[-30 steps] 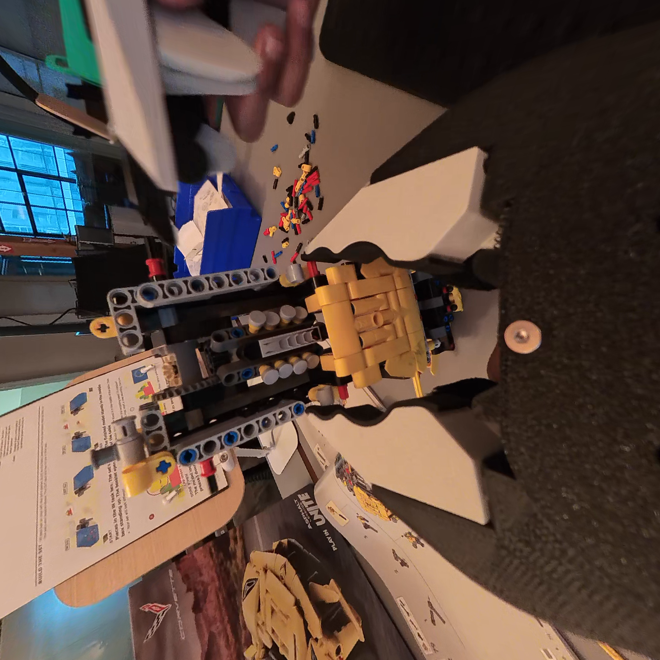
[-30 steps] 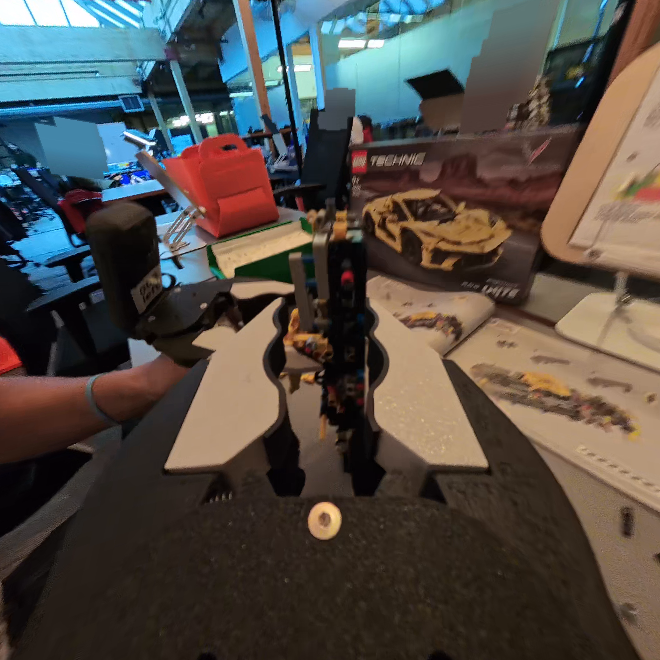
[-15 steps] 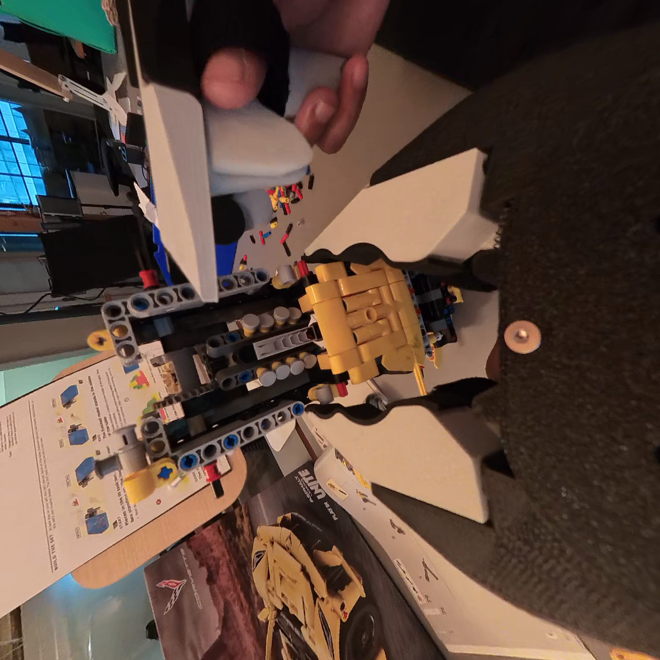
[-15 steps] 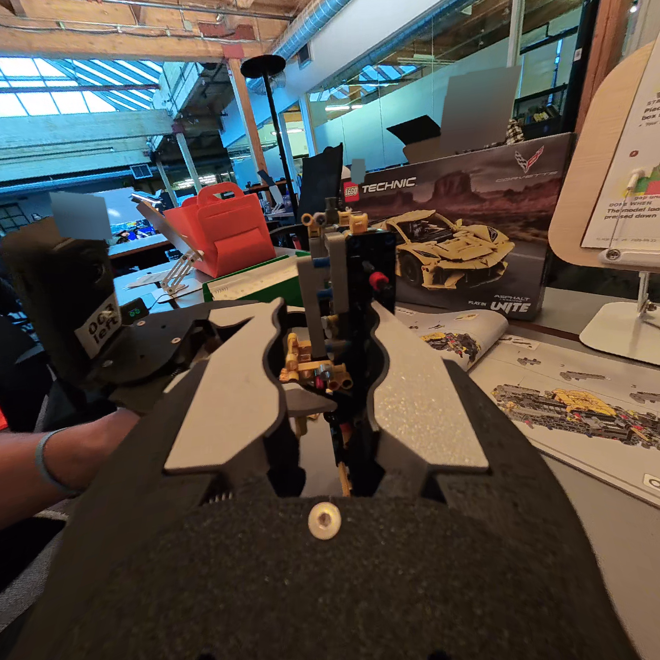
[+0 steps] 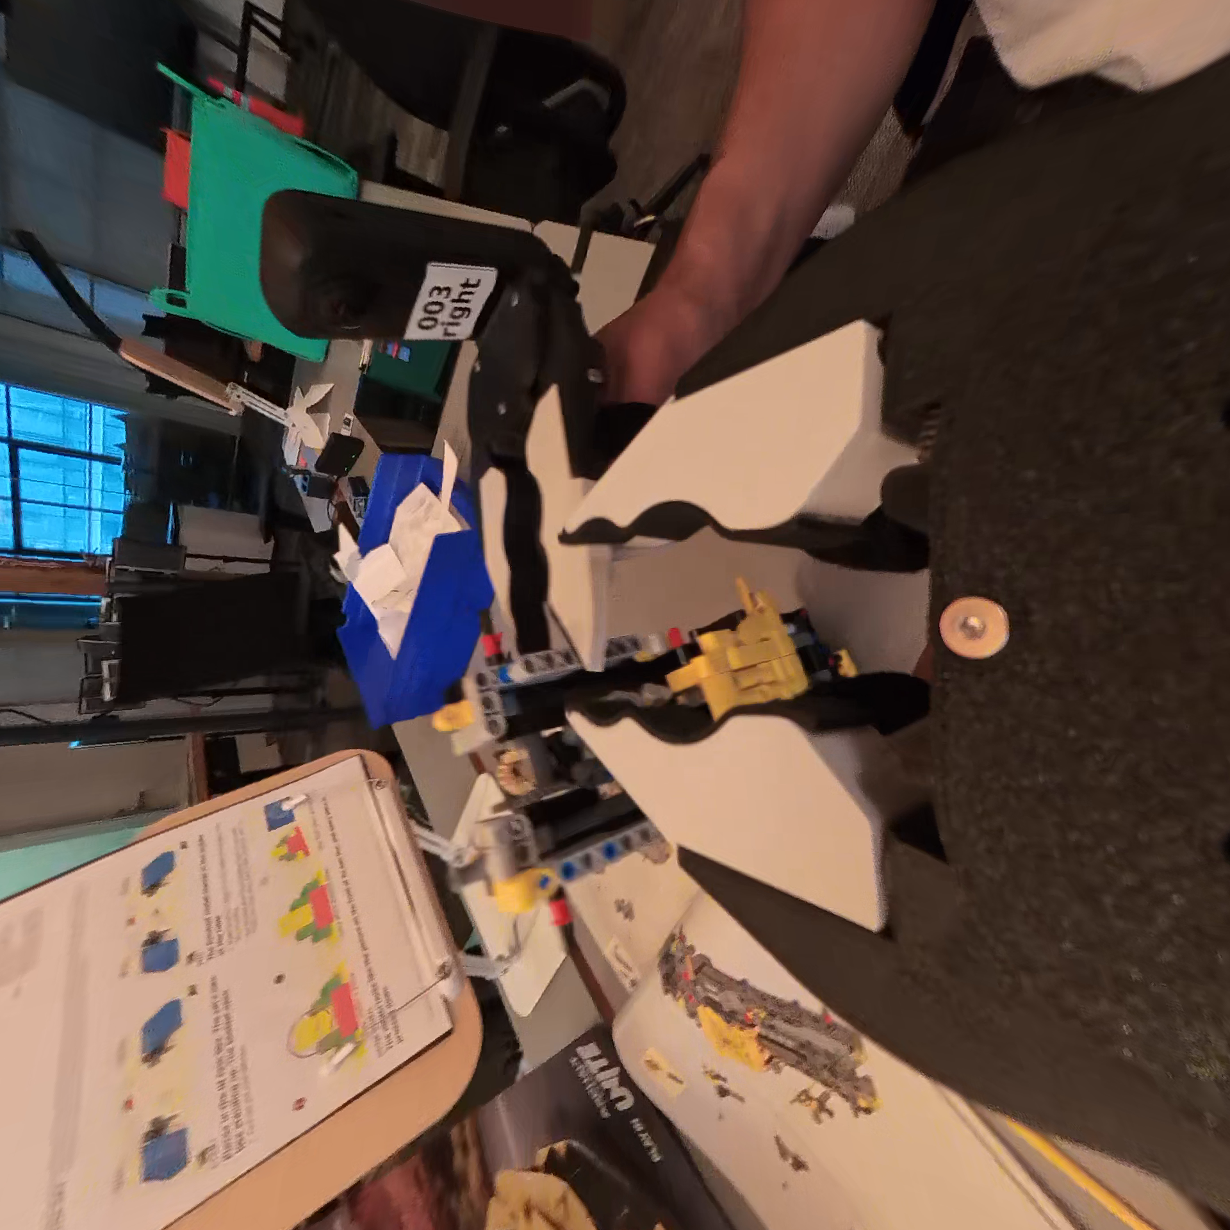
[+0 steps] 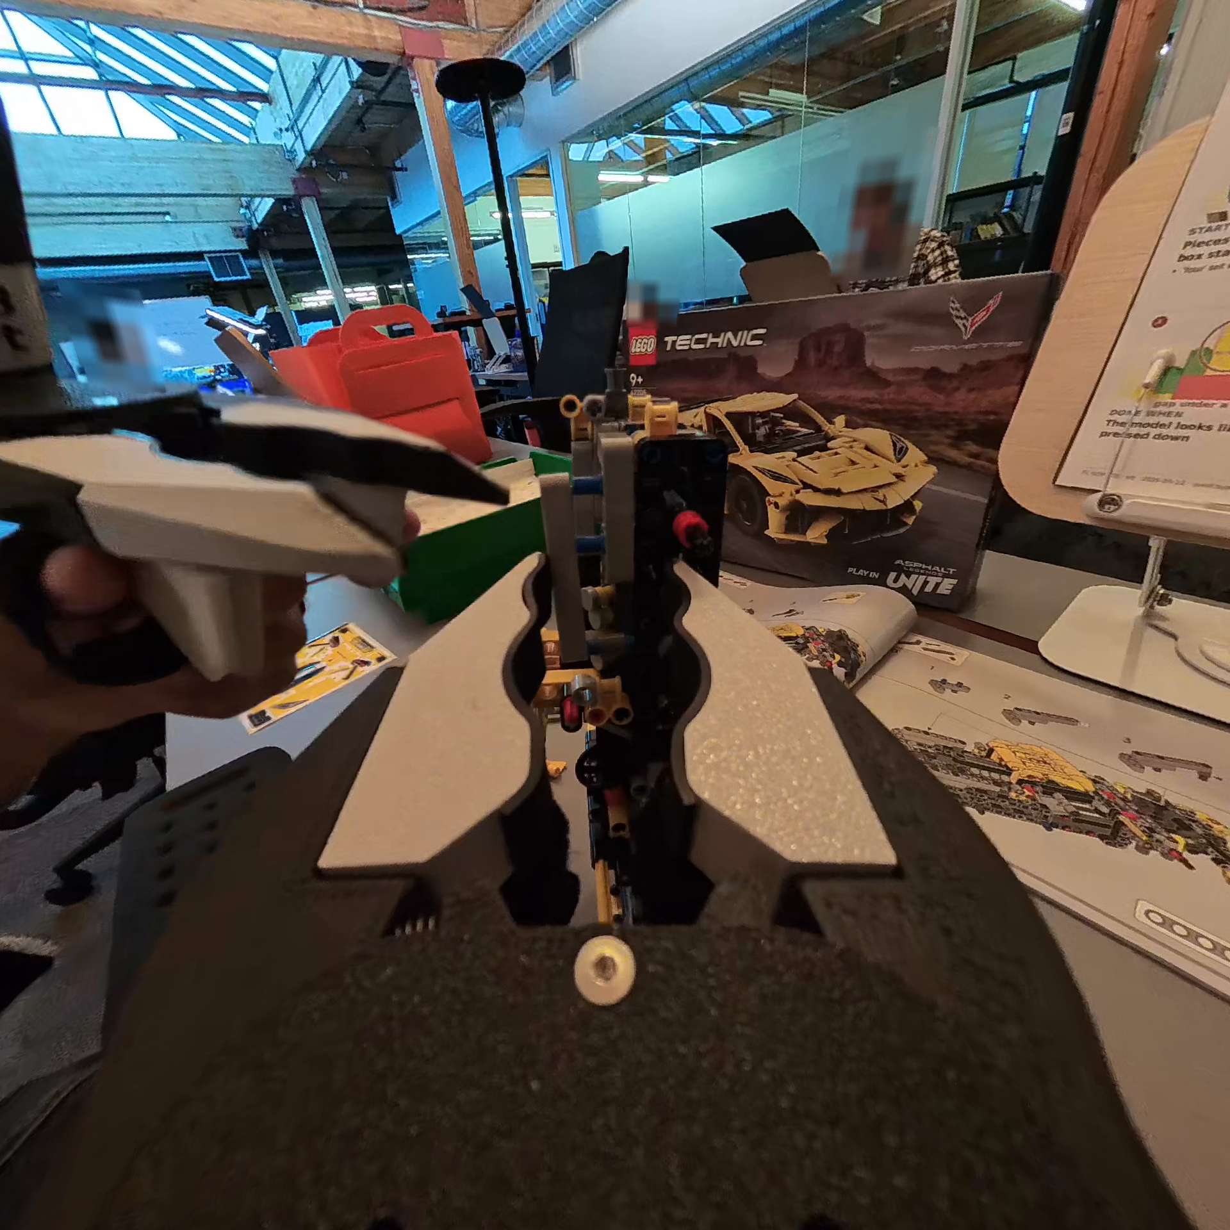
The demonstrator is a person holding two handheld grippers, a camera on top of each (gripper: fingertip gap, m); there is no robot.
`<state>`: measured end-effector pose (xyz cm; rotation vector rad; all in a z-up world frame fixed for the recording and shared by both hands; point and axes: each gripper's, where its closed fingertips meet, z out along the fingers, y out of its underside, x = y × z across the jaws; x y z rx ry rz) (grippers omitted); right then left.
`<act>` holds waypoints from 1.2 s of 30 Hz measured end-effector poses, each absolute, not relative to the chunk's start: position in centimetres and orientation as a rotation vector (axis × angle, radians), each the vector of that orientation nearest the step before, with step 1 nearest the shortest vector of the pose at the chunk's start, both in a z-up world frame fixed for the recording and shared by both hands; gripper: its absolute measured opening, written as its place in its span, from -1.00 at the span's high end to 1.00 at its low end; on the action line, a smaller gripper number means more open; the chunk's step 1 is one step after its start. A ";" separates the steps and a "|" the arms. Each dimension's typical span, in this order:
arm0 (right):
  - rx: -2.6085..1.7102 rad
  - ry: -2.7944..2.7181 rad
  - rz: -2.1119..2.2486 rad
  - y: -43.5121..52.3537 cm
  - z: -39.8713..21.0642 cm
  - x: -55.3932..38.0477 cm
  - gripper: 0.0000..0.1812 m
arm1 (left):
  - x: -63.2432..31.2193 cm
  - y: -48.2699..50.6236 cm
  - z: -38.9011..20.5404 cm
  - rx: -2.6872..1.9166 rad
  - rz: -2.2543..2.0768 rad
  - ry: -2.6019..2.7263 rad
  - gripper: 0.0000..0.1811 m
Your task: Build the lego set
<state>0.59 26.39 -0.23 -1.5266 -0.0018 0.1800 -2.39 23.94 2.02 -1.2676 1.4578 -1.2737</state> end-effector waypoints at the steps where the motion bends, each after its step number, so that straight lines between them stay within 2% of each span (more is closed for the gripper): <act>1: -1.532 -0.016 0.175 26.5 -0.2 0.4 0.65 | -2.0 23.8 2.5 -1.252 -1.266 1.460 0.57; 8: -1.518 -0.015 0.187 26.4 -0.2 0.3 0.66 | -0.2 24.7 2.2 -1.331 -1.243 1.472 0.87; 14: -1.532 -0.044 0.179 26.4 -0.2 -0.1 0.66 | 0.3 24.8 2.1 -1.319 -1.187 1.469 0.90; 16: -1.526 -0.037 0.225 26.4 -0.2 -0.1 0.65 | 0.2 24.6 2.1 -1.304 -1.184 1.488 0.84; 20: -1.530 -0.066 0.216 26.3 -0.2 -0.1 0.66 | -0.6 24.8 4.1 -0.991 -1.000 1.641 0.56; 22: -1.537 -0.109 0.230 26.2 -0.2 -0.5 0.65 | -0.6 25.3 4.0 -0.775 -0.799 1.835 0.52; 23: -1.541 -0.123 0.221 26.2 -0.2 -0.6 0.66 | -0.6 25.3 3.5 -0.706 -0.731 1.963 0.41; 27: -1.549 -0.162 0.223 26.2 -0.2 -0.9 0.66 | 0.0 25.8 2.1 -0.676 -0.695 2.367 0.22; 33: -1.555 -0.185 0.220 26.1 -0.3 -1.0 0.66 | 0.2 25.8 0.8 -0.692 -0.697 2.603 0.23; 34: -1.550 -0.187 0.220 26.1 -0.3 -1.0 0.66 | 0.2 25.6 0.9 -0.691 -0.708 2.613 0.34; 36: -1.551 -0.195 0.238 26.0 -0.3 -1.1 0.66 | 0.3 25.3 1.0 -0.689 -0.728 2.627 0.38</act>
